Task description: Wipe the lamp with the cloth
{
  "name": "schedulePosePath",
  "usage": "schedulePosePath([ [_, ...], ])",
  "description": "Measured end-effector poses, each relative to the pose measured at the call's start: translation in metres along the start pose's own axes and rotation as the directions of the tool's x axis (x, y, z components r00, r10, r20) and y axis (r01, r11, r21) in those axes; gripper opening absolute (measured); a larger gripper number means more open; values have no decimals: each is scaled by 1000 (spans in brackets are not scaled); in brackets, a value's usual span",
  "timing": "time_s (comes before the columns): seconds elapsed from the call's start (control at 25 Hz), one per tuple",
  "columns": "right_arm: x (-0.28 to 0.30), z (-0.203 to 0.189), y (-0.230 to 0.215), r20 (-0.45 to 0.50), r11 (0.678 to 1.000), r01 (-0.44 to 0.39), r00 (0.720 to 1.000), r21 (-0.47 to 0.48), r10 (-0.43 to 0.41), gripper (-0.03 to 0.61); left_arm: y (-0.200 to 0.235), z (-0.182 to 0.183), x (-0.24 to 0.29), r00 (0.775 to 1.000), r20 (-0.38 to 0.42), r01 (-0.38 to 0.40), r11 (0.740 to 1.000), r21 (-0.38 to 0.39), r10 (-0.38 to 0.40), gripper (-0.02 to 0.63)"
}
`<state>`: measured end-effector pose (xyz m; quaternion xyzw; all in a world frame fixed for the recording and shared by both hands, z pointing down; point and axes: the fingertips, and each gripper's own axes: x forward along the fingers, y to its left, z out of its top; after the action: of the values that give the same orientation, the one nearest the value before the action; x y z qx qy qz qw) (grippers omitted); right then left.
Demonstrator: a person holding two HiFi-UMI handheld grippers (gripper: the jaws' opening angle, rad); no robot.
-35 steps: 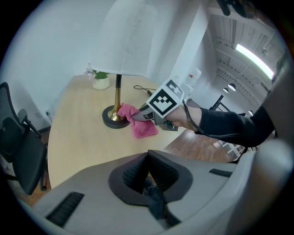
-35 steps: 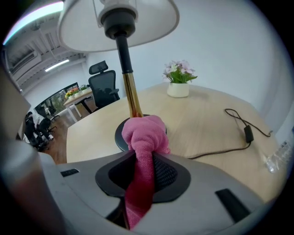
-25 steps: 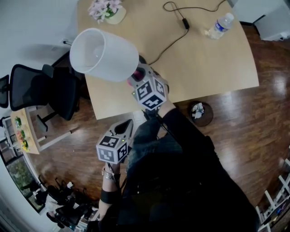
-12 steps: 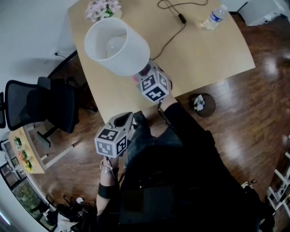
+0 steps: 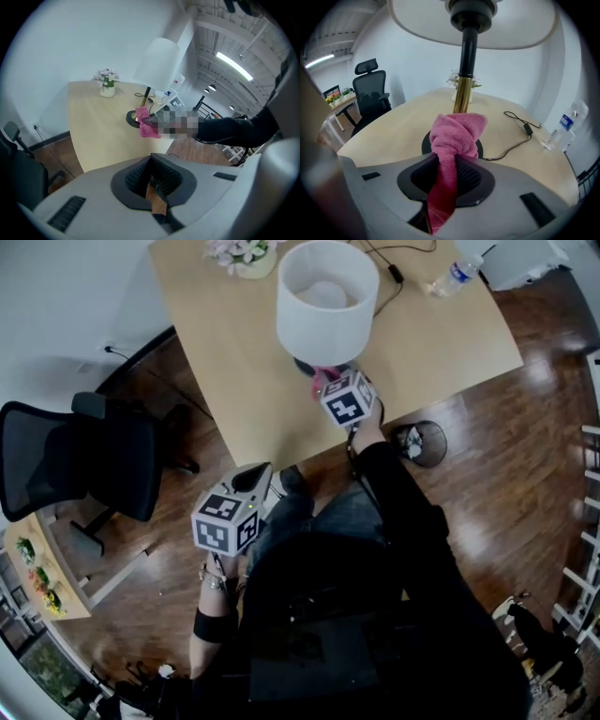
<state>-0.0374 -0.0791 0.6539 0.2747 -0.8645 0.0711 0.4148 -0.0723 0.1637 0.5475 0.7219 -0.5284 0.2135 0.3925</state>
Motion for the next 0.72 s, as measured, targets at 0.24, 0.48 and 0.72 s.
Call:
schedulePosePath([
  [0.24, -6, -22, 5, -145, 997, 65, 988, 36, -59, 95, 16, -12, -22, 999, -8, 43, 998, 40, -42, -8],
  [0.48, -34, -30, 24, -68, 996, 37, 997, 85, -31, 94, 15, -8, -24, 1000, -4, 17, 999, 30, -17, -8],
  [0.72, -70, 51, 19, 263, 984, 85, 957, 154, -124, 95, 11, -7, -29, 999, -46, -27, 999, 42, 29, -8],
])
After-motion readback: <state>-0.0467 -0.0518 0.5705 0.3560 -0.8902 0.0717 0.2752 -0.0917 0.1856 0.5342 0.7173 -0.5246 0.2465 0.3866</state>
